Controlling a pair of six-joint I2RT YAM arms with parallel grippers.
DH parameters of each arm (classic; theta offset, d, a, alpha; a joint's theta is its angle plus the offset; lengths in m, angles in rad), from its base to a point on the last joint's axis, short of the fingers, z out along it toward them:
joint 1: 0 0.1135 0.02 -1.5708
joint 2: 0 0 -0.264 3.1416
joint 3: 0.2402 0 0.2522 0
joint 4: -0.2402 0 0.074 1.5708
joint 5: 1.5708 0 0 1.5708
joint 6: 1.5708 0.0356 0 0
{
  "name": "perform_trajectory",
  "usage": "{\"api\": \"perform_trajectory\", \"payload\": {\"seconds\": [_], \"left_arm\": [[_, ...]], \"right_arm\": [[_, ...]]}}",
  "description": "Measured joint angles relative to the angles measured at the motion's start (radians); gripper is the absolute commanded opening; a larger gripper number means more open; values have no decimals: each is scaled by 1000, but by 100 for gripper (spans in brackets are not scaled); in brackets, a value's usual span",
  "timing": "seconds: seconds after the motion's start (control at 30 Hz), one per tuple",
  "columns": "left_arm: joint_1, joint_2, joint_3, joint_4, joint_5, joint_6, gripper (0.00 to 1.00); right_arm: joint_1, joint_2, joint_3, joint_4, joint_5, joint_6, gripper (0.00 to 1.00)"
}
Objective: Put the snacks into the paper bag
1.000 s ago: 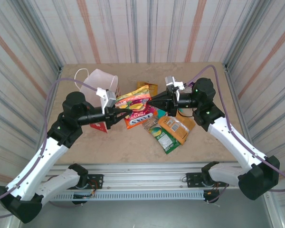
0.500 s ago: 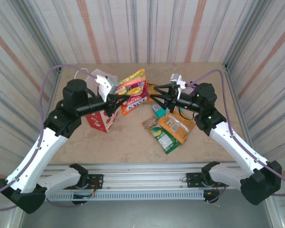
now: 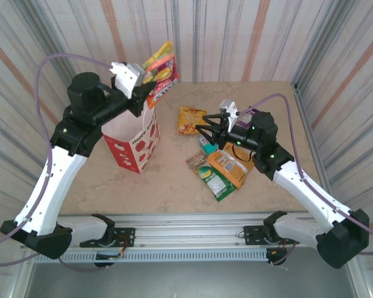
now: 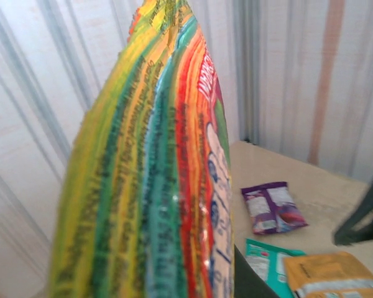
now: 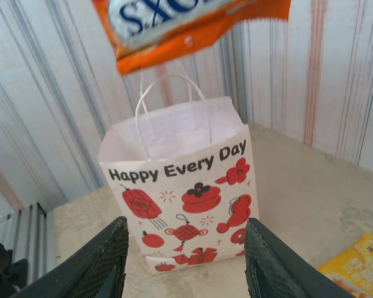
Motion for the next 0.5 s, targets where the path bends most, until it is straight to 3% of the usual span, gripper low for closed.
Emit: {"api": "perform_trajectory", "payload": {"seconds": [0.5], "left_arm": [[293,37,-38,17,14,-4,0]], "right_arm": [[49,47,-31,-20,74,2,52]]}}
